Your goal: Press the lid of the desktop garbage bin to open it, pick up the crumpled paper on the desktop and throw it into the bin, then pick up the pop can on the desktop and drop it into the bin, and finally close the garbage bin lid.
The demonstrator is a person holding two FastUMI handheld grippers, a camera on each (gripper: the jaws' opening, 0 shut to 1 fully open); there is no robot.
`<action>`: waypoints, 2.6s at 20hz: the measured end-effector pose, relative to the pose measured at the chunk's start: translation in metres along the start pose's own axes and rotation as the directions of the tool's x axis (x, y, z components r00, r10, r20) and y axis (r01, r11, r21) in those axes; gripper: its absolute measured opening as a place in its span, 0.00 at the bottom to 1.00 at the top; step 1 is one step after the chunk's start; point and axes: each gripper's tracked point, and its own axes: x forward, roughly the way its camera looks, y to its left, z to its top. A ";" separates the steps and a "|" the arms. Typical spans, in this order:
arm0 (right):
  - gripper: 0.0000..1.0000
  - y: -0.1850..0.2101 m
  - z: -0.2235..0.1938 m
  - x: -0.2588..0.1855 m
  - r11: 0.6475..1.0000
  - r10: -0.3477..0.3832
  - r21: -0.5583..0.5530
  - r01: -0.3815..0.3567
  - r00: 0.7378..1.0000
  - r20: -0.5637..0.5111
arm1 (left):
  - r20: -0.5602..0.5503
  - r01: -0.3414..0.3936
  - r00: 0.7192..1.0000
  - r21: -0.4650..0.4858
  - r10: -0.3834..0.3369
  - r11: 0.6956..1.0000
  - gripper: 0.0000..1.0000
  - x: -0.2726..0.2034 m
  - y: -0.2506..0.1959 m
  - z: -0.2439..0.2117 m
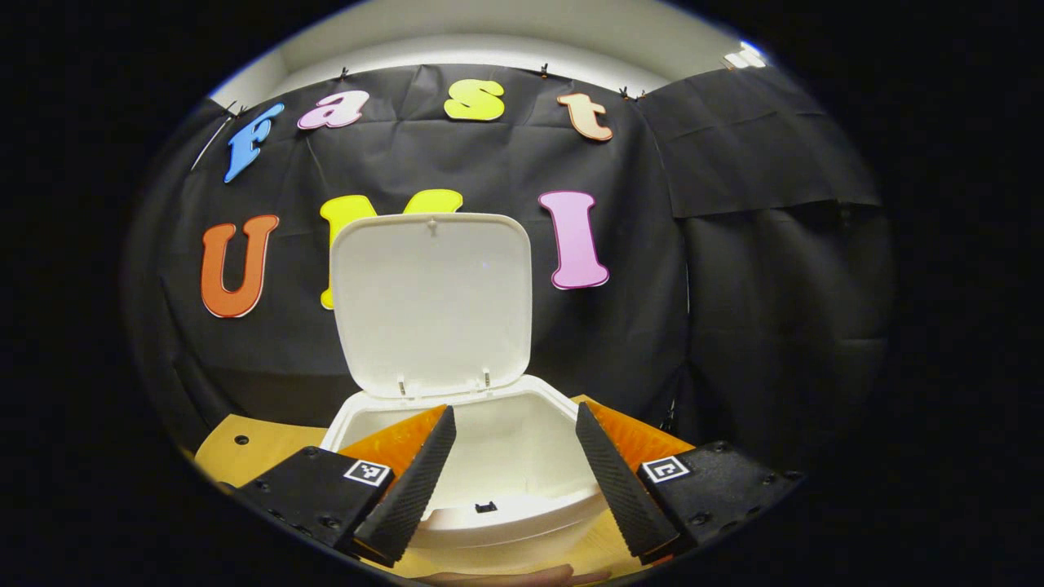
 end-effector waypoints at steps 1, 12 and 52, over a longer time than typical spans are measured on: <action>0.81 0.002 0.000 -0.001 1.000 0.004 0.001 -0.004 1.000 0.001 | 0.010 -0.013 1.000 -0.001 0.013 1.000 0.97 -0.008 0.001 0.003; 0.81 -0.011 0.003 0.005 0.998 -0.054 -0.031 0.055 0.998 0.029 | 0.058 -0.225 0.973 0.024 0.223 0.974 0.97 -0.099 0.051 -0.001; 0.80 0.036 0.102 0.026 0.999 -0.026 -0.025 0.029 0.994 0.110 | -0.047 -0.347 0.937 -0.019 0.346 0.938 0.97 -0.194 0.119 -0.089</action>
